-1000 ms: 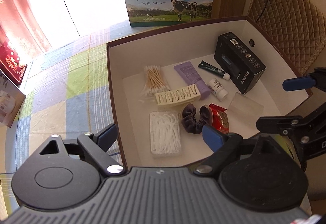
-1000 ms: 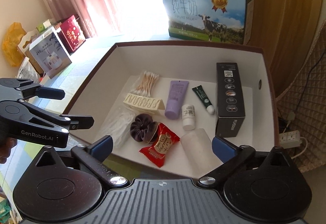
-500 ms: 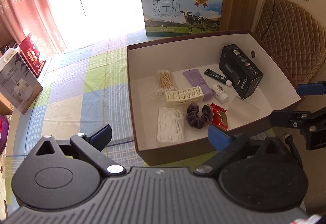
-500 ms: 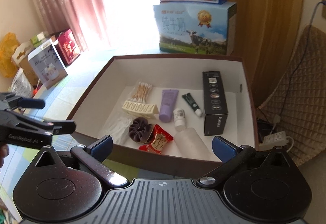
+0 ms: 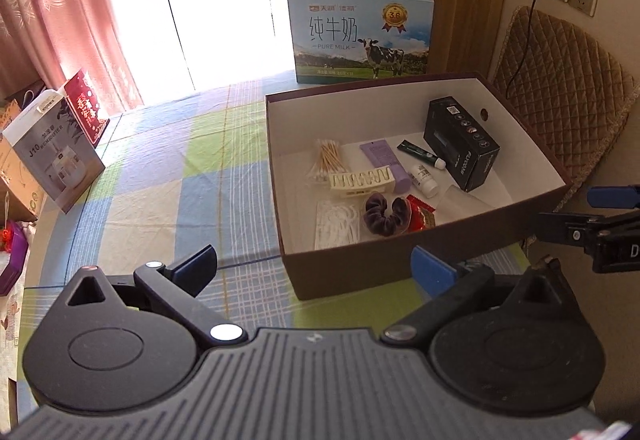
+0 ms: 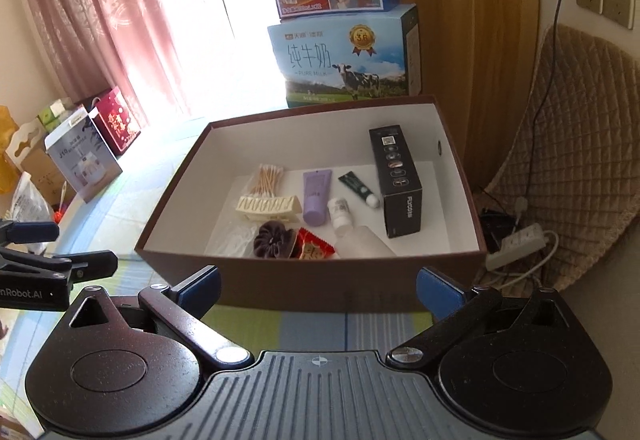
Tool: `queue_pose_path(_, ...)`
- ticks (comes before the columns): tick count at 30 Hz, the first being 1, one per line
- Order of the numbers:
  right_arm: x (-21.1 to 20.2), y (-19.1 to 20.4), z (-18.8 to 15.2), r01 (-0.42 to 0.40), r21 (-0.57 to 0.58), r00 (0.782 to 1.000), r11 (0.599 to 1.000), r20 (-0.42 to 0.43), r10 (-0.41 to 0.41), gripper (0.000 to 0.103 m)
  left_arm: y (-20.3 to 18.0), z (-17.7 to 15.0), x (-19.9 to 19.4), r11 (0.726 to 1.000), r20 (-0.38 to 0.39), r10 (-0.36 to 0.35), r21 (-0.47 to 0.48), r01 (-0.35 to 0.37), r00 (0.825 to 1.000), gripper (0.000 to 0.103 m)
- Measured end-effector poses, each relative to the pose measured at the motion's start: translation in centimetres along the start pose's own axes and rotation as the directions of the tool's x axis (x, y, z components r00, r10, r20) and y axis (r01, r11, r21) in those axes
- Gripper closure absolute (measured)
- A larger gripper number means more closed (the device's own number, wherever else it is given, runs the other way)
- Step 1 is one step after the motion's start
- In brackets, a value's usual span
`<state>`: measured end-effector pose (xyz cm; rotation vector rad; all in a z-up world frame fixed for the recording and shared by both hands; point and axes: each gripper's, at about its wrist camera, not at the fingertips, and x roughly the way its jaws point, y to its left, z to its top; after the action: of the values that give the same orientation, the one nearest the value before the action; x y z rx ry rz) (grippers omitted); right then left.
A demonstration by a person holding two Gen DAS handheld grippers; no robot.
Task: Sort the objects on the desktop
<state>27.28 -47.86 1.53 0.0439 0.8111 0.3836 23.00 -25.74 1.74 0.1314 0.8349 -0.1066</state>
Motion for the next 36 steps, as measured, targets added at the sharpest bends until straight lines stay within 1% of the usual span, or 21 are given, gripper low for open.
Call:
queue_pose_path(3, -1.0, 0.8, -0.8, 0.007, -0.005, 1.0, 1.0, 0.02, -0.007, 0.002, 0.2, -0.6, -0.9, 1.0, -0.004, -0.005, -0.004, 0.005, 1.0, 0.001)
queue_pose_path(8, -2.3, 2.2, -1.9, 0.017, -0.006, 0.999, 1.0, 0.03, -0.017, 0.002, 0.4, -2.0, -2.6, 1.0, 0.001, -0.002, 0.015, 0.002, 1.0, 0.001)
queue_pose_path(14, -3.8, 3.7, -3.2, 0.025, -0.009, 0.999, 1.0, 0.045, -0.024, 0.002, 0.7, -3.5, -4.3, 1.0, 0.002, -0.02, 0.023, 0.02, 1.0, 0.001)
queue_pose_path(23, -5.6, 5.8, -5.1, 0.042, -0.019, 0.997, 0.999, 0.072, -0.041, 0.002, 1.4, -5.3, -6.6, 0.999, 0.014, -0.014, 0.032, 0.014, 1.0, 0.001)
queue_pose_path(28, -6.3, 6.7, -6.1, 0.041, -0.02, 0.996, 0.999, 0.074, -0.039, 0.002, 1.8, -5.9, -7.1, 0.999, 0.013, -0.015, 0.032, 0.014, 1.0, 0.001)
queue_pose_path(36, -6.8, 8.6, -7.8, 0.03, -0.036, 0.998, 0.999, 0.058, -0.028, 0.002, 3.3, -8.1, -8.3, 1.0, 0.007, -0.012, 0.022, 0.011, 1.0, 0.001)
